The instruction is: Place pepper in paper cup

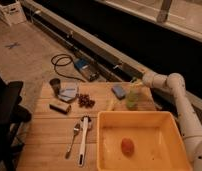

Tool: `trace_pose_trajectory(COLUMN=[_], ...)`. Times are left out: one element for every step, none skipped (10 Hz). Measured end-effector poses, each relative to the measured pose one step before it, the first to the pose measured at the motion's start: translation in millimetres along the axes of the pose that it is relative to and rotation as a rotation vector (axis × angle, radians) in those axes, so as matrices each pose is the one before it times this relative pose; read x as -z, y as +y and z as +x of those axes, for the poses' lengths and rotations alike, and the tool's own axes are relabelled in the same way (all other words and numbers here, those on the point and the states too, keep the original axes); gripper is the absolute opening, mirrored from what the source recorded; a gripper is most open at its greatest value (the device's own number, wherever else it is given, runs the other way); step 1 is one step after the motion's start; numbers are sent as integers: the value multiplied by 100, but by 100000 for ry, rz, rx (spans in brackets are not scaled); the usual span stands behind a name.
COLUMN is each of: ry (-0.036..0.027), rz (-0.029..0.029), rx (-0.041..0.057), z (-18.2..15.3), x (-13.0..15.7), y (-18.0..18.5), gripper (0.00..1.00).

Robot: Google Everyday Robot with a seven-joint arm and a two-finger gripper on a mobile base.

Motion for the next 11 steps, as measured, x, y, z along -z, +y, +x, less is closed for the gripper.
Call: trace_pose_trajectory(ry=[149,-30,-65,-99,53,-7,65,11,-25,-16,-25], rz=[224,28,-341,-191,124,-30,97,21,-33,-37,-17], rx=[485,335,104,142,-28,-2,-51,4,17,11,19], z=[-181,-145,-14,-76,37,0,57,5,-19,-12,-23], x=[154,25,-139,-126,83,-17,85,22,-35,-29,-16], y=[-172,-106,130,57,-46,14,-21,-9,9,11,-1], gripper=[79,79,79,79,79,79,79,79,79,79,79])
